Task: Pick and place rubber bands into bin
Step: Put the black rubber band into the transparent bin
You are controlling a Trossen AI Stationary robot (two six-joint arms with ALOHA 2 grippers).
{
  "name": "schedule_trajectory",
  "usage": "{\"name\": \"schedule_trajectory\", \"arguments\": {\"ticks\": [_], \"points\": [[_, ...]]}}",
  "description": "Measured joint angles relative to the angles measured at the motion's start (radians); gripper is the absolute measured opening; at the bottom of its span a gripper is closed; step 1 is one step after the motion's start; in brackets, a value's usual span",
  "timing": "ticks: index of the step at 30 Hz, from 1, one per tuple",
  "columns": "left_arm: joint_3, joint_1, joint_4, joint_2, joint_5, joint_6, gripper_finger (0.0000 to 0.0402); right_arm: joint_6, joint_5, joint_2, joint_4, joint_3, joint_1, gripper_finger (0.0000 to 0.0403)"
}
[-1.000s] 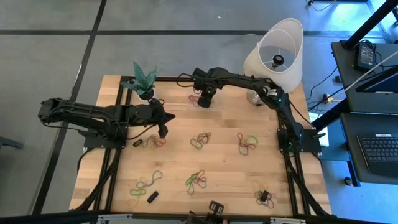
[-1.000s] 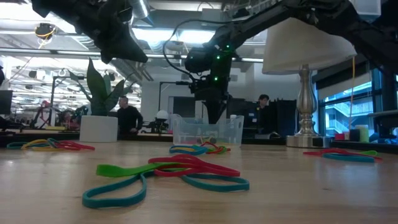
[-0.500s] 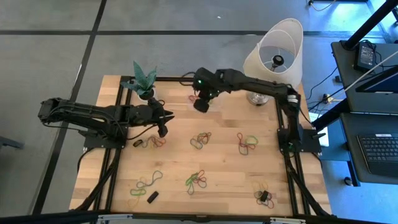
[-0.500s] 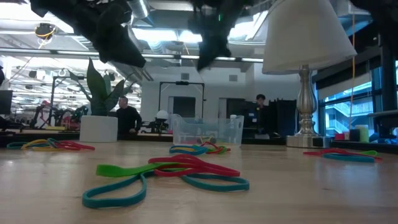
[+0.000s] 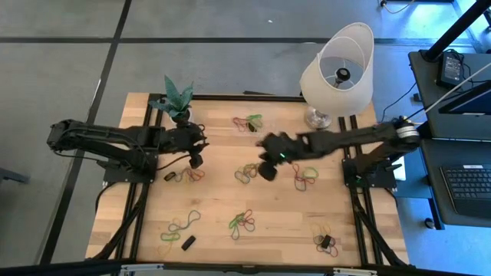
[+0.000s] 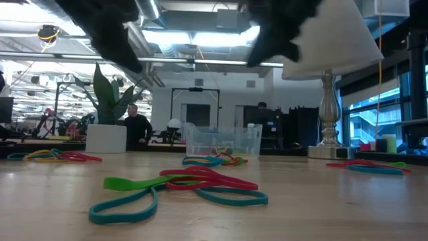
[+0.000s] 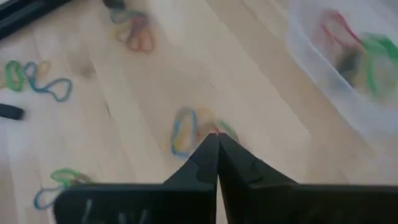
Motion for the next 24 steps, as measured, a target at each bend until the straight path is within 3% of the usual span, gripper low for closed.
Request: {"name": "schedule_trajectory", "arguments": {"ticks": [3, 11, 19, 24], "points": [[0.083, 0.000, -0.166, 0.020, 0.000, -0.066, 0.0100, 0.083, 0.076, -0.112, 0.002, -0.131, 0.067, 0.0008], [0.230, -0.001, -0.502, 0.118, 0.060, -0.191, 0.0097, 0.138, 0.085, -0.370, 0.073, -0.441, 0.211, 0.0007], [0.247, -0.002, -0.756, 0.239, 0.233, -0.454, 0.0097, 0.196, 0.085, -0.540, 0.239, -0.680, 0.251, 0.0009], [0.247, -0.015, -0.805, 0.312, 0.292, -0.526, 0.0097, 0.177, 0.081, -0.600, 0.300, -0.749, 0.251, 0.0009]]}}
